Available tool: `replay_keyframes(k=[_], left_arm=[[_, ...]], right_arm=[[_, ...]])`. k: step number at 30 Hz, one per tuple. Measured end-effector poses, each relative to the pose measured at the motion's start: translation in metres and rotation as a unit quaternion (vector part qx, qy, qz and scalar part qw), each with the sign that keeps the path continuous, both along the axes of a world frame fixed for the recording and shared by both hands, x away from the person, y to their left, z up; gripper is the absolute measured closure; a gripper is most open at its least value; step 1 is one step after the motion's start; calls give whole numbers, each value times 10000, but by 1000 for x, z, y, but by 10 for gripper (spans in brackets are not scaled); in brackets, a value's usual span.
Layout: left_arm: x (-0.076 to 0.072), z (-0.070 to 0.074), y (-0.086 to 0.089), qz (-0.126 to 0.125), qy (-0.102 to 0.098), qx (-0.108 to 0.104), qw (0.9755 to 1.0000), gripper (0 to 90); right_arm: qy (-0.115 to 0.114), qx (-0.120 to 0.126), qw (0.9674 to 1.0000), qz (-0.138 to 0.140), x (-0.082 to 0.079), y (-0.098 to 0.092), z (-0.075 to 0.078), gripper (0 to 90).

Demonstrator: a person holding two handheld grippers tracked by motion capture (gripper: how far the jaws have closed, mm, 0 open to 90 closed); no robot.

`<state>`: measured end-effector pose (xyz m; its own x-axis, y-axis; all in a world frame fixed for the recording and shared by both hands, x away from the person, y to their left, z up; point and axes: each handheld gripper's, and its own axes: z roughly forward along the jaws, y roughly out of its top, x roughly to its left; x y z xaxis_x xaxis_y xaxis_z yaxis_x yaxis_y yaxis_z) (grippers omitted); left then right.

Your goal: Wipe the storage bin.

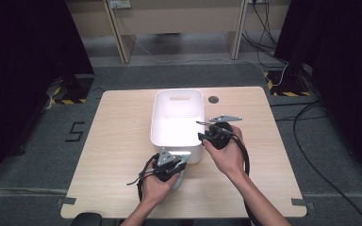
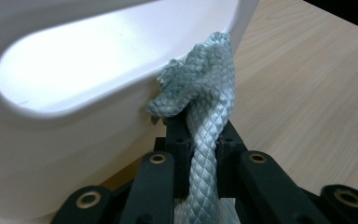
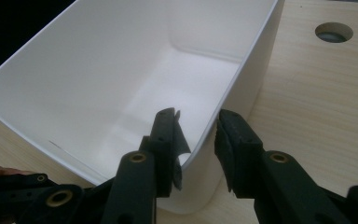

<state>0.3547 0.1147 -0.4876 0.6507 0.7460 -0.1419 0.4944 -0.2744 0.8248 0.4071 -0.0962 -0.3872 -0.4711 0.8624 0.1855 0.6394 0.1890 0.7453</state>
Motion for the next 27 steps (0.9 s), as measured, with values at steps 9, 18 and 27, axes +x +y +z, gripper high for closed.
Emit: replay_keyframes(k=[9,18,27], left_arm=[[-2,8,-1,-14,-79,-63,9999,798],[-5,22,-1,-22,-167,-202,9997,798],[-9,30,-2,-6,-197,-208,9996,798]], right_arm=[[1,0,10000,2,0,0,0,684],[4,1,10000,4,0,0,0,683],[-2,10,10000,38,0,1,0,681]])
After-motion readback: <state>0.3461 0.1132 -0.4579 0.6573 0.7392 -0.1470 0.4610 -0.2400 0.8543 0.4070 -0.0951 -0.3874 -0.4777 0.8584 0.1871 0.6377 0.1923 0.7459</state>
